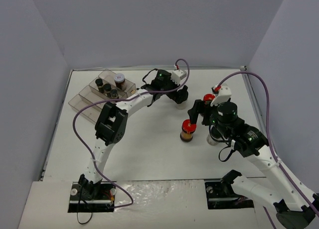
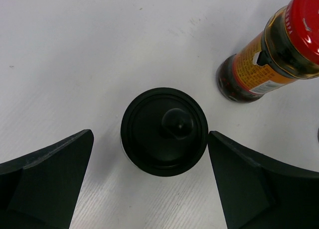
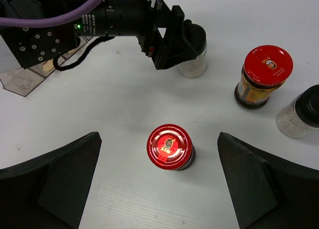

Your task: Organize the condiment bottles

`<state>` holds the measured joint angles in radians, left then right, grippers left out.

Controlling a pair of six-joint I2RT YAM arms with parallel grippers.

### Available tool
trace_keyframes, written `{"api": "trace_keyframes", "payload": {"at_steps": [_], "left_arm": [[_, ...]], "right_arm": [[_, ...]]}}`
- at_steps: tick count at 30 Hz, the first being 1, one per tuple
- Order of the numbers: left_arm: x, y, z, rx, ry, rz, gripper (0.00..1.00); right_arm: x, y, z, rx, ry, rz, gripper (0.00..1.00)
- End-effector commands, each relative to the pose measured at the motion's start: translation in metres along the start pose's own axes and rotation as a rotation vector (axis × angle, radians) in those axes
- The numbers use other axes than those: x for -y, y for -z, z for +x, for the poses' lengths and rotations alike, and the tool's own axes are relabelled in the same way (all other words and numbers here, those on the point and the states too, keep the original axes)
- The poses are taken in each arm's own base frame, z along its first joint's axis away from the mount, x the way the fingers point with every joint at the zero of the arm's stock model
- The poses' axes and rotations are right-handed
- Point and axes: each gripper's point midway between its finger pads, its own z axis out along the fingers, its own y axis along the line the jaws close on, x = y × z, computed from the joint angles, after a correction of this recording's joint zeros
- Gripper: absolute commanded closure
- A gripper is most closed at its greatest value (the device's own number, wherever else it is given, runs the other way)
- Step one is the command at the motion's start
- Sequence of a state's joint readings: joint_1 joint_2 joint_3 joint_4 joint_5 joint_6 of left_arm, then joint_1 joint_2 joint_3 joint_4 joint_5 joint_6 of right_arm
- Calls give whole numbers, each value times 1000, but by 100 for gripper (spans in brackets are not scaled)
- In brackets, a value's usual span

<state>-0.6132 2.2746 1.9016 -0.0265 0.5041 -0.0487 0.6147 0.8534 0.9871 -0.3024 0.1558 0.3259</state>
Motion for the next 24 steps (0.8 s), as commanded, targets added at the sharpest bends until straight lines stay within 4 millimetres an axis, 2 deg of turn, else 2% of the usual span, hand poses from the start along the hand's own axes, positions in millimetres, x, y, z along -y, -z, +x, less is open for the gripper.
{"api": "trace_keyframes", "payload": {"at_steps": [1, 7, 12, 16, 20, 22, 24], "left_arm": [[17, 1, -56, 137, -104, 31, 6], [18, -10, -55, 141, -103, 32, 14], [18, -11, -58, 160, -93, 29, 31], [21, -8, -59, 179, -76, 36, 63], [23, 13, -70, 192, -78, 10, 94], [19, 23, -64, 186, -57, -18, 100], [18, 40, -80, 224, -48, -42, 100]], "right_arm": [[-8, 3, -27, 69, -27, -24, 0], [-8, 3, -25, 62, -28, -21, 0], [-8, 4, -23, 60, -35, -23, 0], [-8, 5, -23, 62, -39, -26, 0], [-8, 5, -23, 63, -41, -27, 0], [-9, 5, -24, 64, -40, -30, 0], [-10, 5, -25, 64, -39, -32, 0]]}}
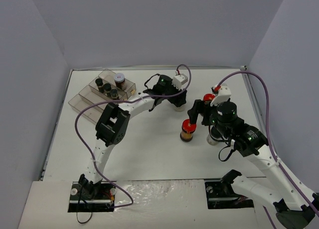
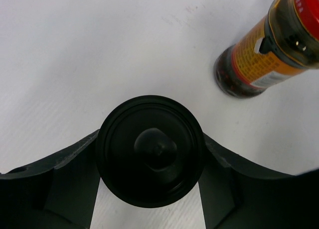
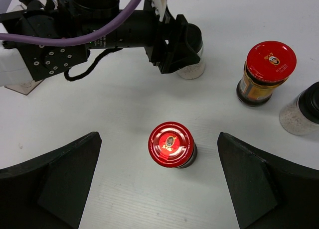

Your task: Organize the condiment bottles

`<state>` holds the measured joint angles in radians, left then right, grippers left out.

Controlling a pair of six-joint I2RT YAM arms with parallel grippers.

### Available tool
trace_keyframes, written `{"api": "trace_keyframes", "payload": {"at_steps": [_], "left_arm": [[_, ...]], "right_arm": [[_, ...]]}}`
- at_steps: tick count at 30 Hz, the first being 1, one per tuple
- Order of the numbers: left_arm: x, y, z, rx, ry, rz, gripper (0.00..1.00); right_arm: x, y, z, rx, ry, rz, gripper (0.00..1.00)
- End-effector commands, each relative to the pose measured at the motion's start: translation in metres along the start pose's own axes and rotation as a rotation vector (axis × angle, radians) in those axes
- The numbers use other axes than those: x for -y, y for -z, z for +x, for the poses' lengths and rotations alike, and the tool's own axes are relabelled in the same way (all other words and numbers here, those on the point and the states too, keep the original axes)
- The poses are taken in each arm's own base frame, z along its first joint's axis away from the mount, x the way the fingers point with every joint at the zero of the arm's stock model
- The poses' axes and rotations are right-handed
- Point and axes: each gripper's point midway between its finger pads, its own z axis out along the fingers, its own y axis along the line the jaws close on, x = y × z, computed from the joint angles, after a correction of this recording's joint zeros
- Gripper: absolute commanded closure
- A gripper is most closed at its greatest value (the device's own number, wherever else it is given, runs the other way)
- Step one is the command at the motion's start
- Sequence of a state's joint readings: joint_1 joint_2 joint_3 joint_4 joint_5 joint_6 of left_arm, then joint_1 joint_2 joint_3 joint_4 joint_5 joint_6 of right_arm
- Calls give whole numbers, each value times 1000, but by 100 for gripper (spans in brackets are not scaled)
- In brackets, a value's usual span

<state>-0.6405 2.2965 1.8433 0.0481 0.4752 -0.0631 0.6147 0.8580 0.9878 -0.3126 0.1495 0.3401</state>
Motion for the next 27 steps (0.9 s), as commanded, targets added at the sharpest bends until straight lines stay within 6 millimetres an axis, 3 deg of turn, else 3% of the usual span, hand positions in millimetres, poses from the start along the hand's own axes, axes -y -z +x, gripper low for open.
{"api": "trace_keyframes", "payload": {"at_steps": [1, 5, 8, 14, 18, 23, 27], "left_arm": [[11, 72, -107, 245, -45, -52, 100], [1, 135, -119, 278, 17, -150, 100], [-10, 179, -116, 272, 93, -227, 100], [-43, 279, -94, 236, 205, -450, 100], [-81, 336, -63, 212, 266, -620, 100], [-133, 388, -39, 229, 333, -789, 100], [-179, 413, -23, 248, 383, -900, 100]], "right_arm": [[-9, 5, -28, 77, -26, -32, 0], [-12, 2, -33, 73, -19, -34, 0], [-18, -4, -34, 57, -16, -50, 0], [-29, -15, -37, 33, 12, -81, 0], [-35, -22, -39, 37, 30, -108, 0], [-42, -30, -35, 28, 36, -143, 0], [-43, -33, -34, 29, 45, -151, 0]]}}
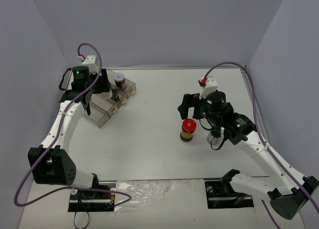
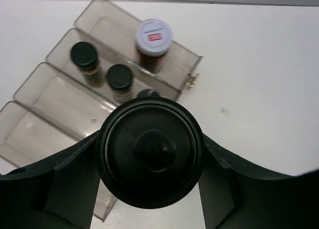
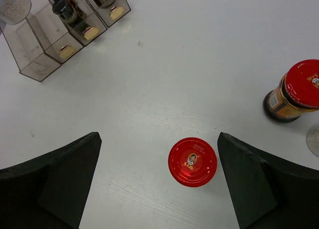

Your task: Organize the condiment bottles

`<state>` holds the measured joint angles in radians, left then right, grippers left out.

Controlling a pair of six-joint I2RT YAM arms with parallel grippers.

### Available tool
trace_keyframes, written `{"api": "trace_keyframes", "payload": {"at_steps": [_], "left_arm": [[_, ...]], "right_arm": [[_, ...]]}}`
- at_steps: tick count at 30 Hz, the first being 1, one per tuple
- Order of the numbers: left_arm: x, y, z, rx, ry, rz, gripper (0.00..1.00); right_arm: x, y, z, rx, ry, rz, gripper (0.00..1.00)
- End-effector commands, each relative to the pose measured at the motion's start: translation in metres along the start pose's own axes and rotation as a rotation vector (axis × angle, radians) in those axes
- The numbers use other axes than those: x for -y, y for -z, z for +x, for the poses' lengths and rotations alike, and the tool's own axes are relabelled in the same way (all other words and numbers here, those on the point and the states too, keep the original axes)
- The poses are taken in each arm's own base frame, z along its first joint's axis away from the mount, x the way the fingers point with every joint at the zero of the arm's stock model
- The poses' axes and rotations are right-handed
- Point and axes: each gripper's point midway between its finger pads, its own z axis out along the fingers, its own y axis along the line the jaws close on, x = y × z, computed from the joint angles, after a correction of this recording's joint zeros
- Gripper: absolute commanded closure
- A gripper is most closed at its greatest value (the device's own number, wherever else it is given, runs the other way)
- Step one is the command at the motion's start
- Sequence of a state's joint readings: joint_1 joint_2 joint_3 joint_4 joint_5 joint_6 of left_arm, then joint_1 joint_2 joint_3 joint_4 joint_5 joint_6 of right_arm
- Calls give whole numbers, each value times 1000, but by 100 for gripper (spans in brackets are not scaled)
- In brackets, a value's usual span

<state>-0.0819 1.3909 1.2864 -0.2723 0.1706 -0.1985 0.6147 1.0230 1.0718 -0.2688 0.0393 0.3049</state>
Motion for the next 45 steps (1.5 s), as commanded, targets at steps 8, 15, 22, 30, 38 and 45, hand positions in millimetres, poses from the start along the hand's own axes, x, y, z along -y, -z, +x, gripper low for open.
{"api": "trace_keyframes", "payload": {"at_steps": [8, 15, 22, 30, 38, 45], "left_arm": [[-100, -46, -52, 196, 113, -163, 100], [-129, -74, -59, 233, 99, -223, 100], [-148, -101, -45, 233, 68, -259, 100], [-159, -120, -28, 245, 51, -267, 94], [-165, -134, -7, 231, 36, -271, 76], [-163, -134, 7, 216, 53, -265, 56]], "right_arm": [[-12, -2, -30, 101, 30, -56, 0], [-10, -3, -29, 98, 41, -50, 0], [-7, -5, -27, 93, 45, -32, 0], [-5, -6, -24, 89, 42, -24, 0], [-3, -10, -17, 71, 40, -19, 0], [-1, -10, -14, 68, 33, -9, 0]]}}
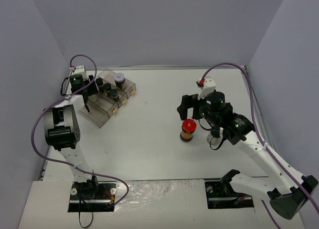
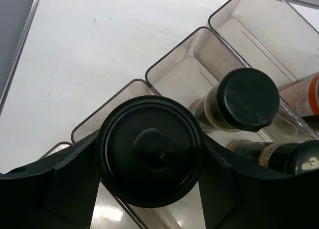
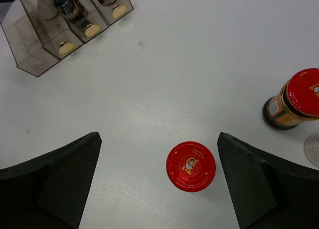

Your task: Organize the condiment bottles

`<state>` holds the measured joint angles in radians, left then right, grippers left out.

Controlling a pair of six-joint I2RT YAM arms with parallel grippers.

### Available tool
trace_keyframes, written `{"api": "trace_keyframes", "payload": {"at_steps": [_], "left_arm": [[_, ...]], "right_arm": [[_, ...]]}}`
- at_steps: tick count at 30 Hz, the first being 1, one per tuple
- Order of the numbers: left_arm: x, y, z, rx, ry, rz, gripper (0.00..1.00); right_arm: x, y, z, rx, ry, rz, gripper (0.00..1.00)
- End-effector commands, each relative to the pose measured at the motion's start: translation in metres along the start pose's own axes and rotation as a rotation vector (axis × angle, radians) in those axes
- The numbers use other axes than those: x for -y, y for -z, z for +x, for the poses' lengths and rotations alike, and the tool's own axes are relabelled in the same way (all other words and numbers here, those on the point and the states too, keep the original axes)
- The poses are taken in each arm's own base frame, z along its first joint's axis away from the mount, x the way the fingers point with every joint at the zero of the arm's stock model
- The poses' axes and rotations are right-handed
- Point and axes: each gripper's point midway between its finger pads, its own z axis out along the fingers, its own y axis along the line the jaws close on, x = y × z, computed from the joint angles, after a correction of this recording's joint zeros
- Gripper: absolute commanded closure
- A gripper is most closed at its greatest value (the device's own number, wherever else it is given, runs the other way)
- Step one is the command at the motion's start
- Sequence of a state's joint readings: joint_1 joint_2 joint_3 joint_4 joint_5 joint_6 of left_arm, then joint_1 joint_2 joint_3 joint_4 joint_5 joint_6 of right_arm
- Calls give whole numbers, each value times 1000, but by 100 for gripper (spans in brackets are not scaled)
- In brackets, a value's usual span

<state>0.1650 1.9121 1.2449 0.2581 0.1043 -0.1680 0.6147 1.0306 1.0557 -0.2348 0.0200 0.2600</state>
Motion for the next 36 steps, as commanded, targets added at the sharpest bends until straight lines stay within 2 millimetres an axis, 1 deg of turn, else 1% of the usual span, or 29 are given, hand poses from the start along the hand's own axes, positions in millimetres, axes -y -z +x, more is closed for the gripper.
{"api": "trace_keyframes", "payload": {"at_steps": [1, 4, 5, 8, 10, 11, 12, 14, 16, 17, 18, 19, 22, 24, 25, 27, 29, 30, 31, 33, 36], "left_arm": [[6, 13, -67, 210, -3, 23, 50], [3, 16, -63, 196, -2, 4, 29], [3, 17, -65, 199, -2, 1, 28], [2, 22, -66, 188, 3, -7, 11], [2, 28, -68, 182, 16, -12, 5], [0, 33, -69, 175, 22, -21, 4], [-1, 36, -67, 154, 30, -34, 3], [-2, 49, -70, 128, 44, -50, 3], [1, 67, -77, 114, 68, -49, 3], [1, 75, -73, 77, 77, -54, 3], [4, 82, -73, 63, 80, -50, 3], [5, 90, -68, 27, 81, -49, 3], [17, 124, -58, -60, 75, -40, 3], [26, 143, -51, -106, 76, -25, 3], [32, 151, -47, -129, 70, -10, 3], [50, 173, -42, -156, 54, 35, 3], [76, 192, -28, -208, 0, 97, 3], [87, 202, -26, -212, -26, 127, 3], [99, 212, -18, -239, -54, 157, 3], [113, 226, -9, -265, -89, 208, 3], [122, 241, -1, -289, -123, 249, 3]], "right_arm": [[2, -4, -17, 68, -11, 17, 0], [4, -3, -19, 77, -15, 27, 0], [4, -4, -19, 76, -15, 28, 0], [7, -3, -25, 93, -22, 49, 0], [11, -2, -32, 111, -33, 78, 0], [14, -2, -34, 116, -34, 98, 0], [18, -3, -37, 120, -34, 126, 0], [29, -4, -41, 109, -46, 188, 0], [51, -4, -43, 111, -96, 288, 0], [65, -3, -43, 104, -122, 336, 0], [73, -2, -43, 104, -140, 365, 0], [77, -3, -42, 97, -153, 375, 0], [128, -5, -35, 64, -246, 482, 0], [157, -5, -30, 44, -309, 543, 0], [169, -1, -29, 45, -329, 573, 0], [199, 3, -18, 14, -367, 657, 0], [216, 4, -1, -30, -383, 714, 0], [223, 5, 6, -44, -392, 733, 0], [233, 7, 14, -59, -409, 756, 0], [239, 1, 31, -114, -420, 751, 0], [244, -13, 51, -186, -402, 747, 0]]}}
